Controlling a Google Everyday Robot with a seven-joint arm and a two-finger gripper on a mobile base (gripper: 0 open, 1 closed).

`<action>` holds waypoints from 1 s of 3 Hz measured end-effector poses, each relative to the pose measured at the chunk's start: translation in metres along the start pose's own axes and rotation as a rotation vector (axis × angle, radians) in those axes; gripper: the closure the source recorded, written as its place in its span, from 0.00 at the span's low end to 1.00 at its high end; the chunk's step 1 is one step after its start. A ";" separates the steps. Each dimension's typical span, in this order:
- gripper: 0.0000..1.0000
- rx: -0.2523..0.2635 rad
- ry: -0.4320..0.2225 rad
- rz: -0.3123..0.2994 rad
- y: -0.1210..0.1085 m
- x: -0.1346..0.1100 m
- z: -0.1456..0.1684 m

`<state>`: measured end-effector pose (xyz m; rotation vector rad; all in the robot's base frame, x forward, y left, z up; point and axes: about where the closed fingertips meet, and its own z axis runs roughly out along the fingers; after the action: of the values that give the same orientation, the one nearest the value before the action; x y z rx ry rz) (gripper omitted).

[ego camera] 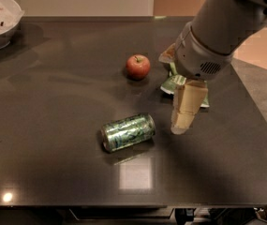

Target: Pick green can

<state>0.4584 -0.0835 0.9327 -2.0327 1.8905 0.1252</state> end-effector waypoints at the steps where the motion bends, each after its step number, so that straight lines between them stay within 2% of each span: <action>1: 0.00 -0.043 -0.016 -0.059 0.011 -0.021 0.027; 3: 0.00 -0.113 -0.010 -0.148 0.032 -0.043 0.068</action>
Offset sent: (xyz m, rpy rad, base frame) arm -0.0238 0.0685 -0.0668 -0.0177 0.0716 0.1883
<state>0.4349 -0.0225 0.8756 -2.2345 1.7554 0.2079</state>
